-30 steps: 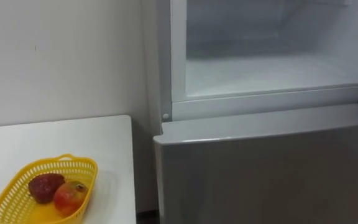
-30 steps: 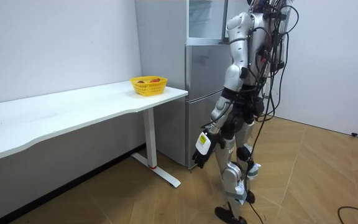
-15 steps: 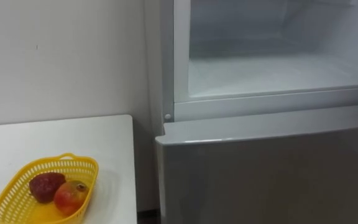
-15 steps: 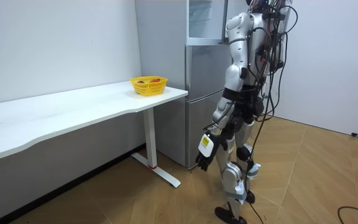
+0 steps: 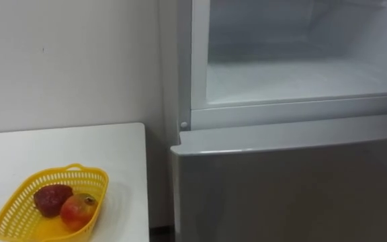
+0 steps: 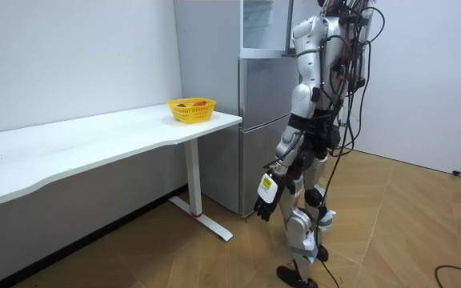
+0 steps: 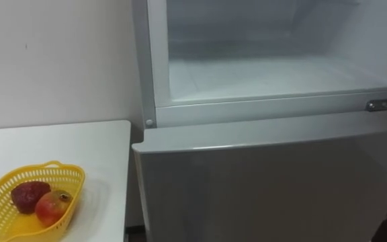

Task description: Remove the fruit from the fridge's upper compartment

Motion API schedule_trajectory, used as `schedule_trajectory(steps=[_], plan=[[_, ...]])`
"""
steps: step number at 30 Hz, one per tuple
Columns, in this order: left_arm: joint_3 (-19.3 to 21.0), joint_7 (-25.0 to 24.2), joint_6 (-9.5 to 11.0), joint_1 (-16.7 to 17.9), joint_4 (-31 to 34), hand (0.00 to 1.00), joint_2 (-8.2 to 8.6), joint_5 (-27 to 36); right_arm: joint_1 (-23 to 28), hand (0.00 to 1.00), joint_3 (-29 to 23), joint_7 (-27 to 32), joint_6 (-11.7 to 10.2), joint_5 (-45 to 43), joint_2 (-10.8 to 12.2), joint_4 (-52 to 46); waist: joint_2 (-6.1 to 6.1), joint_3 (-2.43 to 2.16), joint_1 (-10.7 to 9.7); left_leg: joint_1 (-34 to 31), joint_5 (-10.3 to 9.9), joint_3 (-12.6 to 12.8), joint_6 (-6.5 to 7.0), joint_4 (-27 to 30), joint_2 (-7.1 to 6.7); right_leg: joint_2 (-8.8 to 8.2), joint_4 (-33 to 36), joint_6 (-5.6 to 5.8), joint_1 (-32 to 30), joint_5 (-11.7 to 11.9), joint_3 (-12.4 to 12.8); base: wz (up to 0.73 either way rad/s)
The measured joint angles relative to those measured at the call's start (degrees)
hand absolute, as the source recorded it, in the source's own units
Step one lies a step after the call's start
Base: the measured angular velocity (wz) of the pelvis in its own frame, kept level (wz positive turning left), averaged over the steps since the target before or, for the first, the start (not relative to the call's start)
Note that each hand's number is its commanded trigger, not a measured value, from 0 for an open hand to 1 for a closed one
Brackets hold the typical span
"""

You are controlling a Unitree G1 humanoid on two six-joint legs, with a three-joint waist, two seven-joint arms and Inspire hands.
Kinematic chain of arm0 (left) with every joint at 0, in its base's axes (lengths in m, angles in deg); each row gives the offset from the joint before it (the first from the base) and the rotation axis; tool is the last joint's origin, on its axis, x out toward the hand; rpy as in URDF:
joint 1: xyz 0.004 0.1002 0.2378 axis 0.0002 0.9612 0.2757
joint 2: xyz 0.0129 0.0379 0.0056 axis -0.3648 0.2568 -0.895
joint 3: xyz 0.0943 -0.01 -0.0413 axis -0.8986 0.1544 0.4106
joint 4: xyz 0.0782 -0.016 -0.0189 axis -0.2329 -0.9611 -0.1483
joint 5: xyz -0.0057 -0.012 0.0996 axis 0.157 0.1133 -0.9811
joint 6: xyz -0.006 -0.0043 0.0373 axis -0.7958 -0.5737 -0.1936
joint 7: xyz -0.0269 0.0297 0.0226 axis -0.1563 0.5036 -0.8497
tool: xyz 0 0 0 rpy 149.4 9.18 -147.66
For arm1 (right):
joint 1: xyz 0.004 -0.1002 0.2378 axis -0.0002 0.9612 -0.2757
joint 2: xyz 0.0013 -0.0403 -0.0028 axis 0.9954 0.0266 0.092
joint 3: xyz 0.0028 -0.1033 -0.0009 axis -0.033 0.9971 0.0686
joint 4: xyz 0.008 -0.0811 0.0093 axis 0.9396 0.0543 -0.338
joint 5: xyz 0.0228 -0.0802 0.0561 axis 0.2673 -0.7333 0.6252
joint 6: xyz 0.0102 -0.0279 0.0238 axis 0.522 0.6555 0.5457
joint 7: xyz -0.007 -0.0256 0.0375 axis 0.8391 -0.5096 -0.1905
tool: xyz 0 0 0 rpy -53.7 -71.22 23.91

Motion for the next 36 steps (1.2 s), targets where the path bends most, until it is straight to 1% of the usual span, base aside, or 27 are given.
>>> schedule_trajectory(steps=[10, 14, 16, 22, 30, 34, 36], plan=[[-0.16, 0.21, -0.01, -0.01, 0.20, 0.00, -0.02, 0.01, -0.61, 0.00, -1.00, 0.64, 0.00, 0.55, 0.00, 0.03, -0.03, -0.01, -1.50, -0.55, 0.00, -0.26, 0.00, 0.01, 0.00, -0.05, -0.19, 0.01, -0.19, 0.00, -0.37, 0.00], [-0.16, 0.07, -0.01, -0.06, 0.21, 0.00, -0.02, -0.04, -0.67, 0.00, -4.28, 0.70, -0.63, 1.05, 0.00, 0.07, 0.03, -0.04, -1.44, -0.44, 0.00, -0.54, 0.00, 0.01, 0.00, -0.07, -0.18, 0.00, -0.02, 0.00, -0.51, 0.01], [-0.15, 0.05, -0.01, -0.06, 0.19, 0.00, -0.02, -0.12, -0.67, 0.00, -5.04, 0.84, -0.67, 1.05, 0.00, 0.15, 0.04, -0.04, -1.46, -0.35, 0.00, -0.53, 0.00, 0.02, 0.00, -0.07, -0.18, 0.01, 0.08, 0.00, -0.51, 0.00], [-0.16, 0.00, -0.01, -0.05, 0.21, 0.00, -0.02, -0.42, -0.64, 0.00, -5.09, 1.06, -0.68, 1.06, 0.00, 0.24, 0.12, -0.01, -1.68, 0.03, 0.00, -0.52, 0.00, 0.10, 0.00, -0.07, -0.15, 0.00, 0.25, -0.01, -0.49, 0.00], [-0.13, -0.08, -0.04, -0.14, 0.34, 0.00, -0.05, -0.58, -0.67, 0.00, -6.70, 1.01, -0.67, 1.06, 0.00, 0.83, -0.03, 0.00, -1.88, 0.46, 0.00, -0.50, 0.00, 0.32, -0.04, -0.14, 0.15, -0.03, 0.26, -0.40, -0.48, 0.00], [-0.08, -0.49, -0.07, -0.38, 0.94, 0.00, -0.05, -2.21, -1.10, 0.00, -6.68, 0.43, -0.59, -0.92, 0.00, 0.83, -0.14, -0.01, -1.74, 0.13, 0.00, -0.33, 0.00, 0.54, -0.04, -0.21, 0.16, -0.04, -0.05, -0.37, -0.48, 0.00], [0.14, -1.11, -0.11, -0.59, 0.90, 0.00, -0.07, -2.20, -1.22, 0.00, -6.60, 0.05, -0.52, -4.69, 0.00, 0.68, -0.12, -0.01, -1.51, 0.09, 0.00, 0.04, 0.00, 0.56, -0.04, -0.26, 0.54, -0.06, -0.36, -0.37, -0.48, -0.06]])
